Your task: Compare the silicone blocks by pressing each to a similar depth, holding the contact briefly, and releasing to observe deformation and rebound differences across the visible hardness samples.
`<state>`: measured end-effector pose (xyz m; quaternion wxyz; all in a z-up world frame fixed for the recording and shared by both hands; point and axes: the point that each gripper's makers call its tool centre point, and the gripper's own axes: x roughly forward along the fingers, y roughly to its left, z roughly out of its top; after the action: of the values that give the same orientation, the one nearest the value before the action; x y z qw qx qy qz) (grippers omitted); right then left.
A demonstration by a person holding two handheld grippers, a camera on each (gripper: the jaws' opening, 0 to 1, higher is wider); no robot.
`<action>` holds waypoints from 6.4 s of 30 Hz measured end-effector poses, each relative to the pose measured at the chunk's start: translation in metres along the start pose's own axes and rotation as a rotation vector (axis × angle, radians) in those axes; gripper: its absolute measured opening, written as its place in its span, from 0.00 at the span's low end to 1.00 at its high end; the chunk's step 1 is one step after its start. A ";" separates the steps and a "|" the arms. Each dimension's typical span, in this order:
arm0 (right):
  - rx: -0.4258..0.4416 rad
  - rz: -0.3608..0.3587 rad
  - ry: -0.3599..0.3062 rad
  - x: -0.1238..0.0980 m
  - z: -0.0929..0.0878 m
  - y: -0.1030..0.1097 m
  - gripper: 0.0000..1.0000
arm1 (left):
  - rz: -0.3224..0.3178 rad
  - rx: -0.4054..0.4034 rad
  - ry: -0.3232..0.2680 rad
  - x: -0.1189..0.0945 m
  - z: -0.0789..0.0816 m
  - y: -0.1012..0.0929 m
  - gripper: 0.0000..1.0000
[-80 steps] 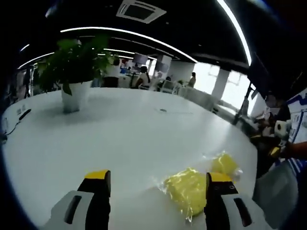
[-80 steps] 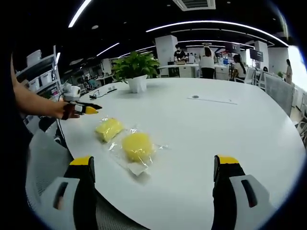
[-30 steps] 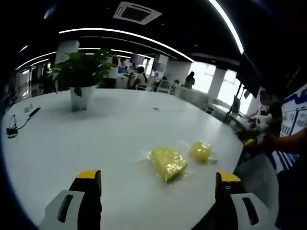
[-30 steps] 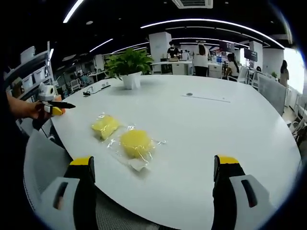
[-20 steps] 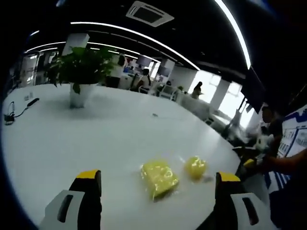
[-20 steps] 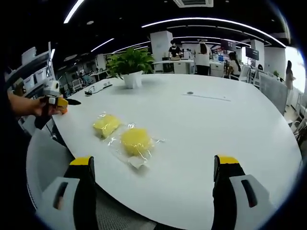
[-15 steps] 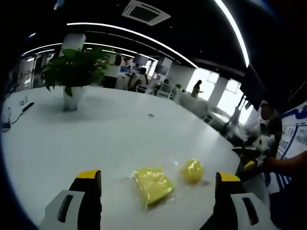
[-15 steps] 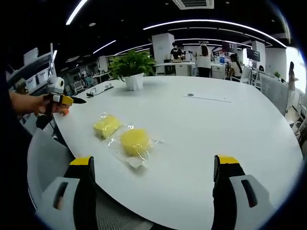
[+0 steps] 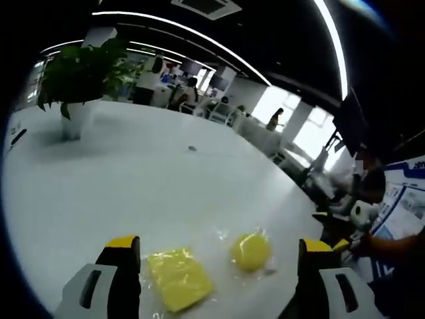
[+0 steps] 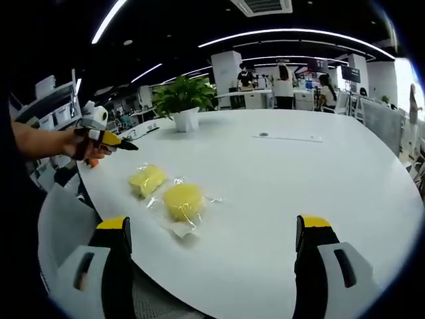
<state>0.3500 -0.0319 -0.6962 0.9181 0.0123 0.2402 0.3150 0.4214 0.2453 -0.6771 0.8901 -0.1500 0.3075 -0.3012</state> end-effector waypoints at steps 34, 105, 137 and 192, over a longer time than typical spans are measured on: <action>0.003 0.012 0.018 0.001 0.000 -0.004 0.97 | -0.109 -0.195 0.157 0.105 -0.028 -0.020 0.93; 0.024 0.018 0.019 -0.010 -0.006 0.016 0.97 | -0.063 -0.412 0.169 0.127 -0.046 -0.043 0.00; -0.008 0.035 -0.029 -0.009 0.018 0.025 0.97 | -0.146 0.020 -0.086 0.086 0.081 -0.077 0.00; -0.060 0.426 -0.382 0.047 0.195 0.101 0.75 | -0.573 0.189 -0.265 -0.039 0.159 -0.209 0.00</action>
<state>0.4117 0.1013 -0.5267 0.8599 0.0945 0.0453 0.4995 0.4057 0.1209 -0.4430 0.8113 -0.1850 0.1049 -0.5446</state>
